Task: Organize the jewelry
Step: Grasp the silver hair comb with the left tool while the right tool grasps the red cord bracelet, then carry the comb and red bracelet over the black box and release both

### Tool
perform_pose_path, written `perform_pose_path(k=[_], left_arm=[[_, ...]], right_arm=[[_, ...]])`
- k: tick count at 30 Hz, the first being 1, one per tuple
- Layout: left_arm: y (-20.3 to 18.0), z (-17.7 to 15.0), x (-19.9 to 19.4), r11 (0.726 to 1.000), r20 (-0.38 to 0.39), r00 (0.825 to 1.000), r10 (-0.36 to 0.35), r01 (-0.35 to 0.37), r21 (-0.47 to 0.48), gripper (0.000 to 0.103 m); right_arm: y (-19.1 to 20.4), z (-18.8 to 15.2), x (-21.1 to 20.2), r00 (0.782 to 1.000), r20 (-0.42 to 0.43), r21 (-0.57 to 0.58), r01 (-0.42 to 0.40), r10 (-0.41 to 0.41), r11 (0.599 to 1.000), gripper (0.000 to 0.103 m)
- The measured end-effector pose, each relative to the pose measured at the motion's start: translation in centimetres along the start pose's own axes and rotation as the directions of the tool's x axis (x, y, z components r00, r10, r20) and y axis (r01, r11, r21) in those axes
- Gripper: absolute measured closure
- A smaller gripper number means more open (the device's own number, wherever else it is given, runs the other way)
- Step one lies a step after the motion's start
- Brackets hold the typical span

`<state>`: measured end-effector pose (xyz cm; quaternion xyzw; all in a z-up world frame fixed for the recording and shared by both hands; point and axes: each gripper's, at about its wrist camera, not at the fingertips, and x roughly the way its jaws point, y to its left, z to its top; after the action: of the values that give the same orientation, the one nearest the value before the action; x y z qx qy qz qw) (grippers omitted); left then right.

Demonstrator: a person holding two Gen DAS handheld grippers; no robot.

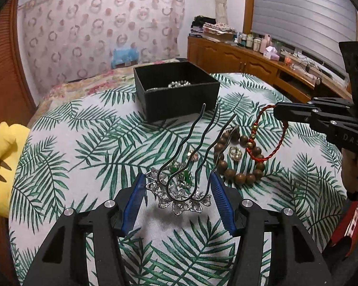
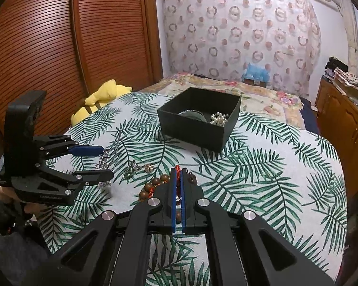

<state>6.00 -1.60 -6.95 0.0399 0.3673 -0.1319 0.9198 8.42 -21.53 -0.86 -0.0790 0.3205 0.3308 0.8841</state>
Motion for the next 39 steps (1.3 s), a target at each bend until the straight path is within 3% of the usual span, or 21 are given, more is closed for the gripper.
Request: perform_pose_path(k=[21, 31, 39], left_arm=[[1.5, 5.9, 1.2, 1.0, 0.062, 0.998, -0.006, 0.007, -0.02, 0.049], [2.4, 8.9, 2.4, 1.0, 0.073, 0.997, 0.0, 0.001, -0.014, 0.049], [2.8, 11.2, 4.1, 1.0, 0.068, 0.998, 0.005, -0.005, 0.002, 0.049]], right_arm=[[-3.1, 7.1, 1.3, 0.997, 0.074, -0.033, 0.008, -0.006, 0.999, 0.1], [-5.1, 10.5, 4.8, 0.995, 0.095, -0.026, -0.021, 0.024, 0.999, 0.1], [-6.8, 10.2, 8.7, 0.997, 0.056, 0.007, -0.061, 0.061, 0.998, 0.099]])
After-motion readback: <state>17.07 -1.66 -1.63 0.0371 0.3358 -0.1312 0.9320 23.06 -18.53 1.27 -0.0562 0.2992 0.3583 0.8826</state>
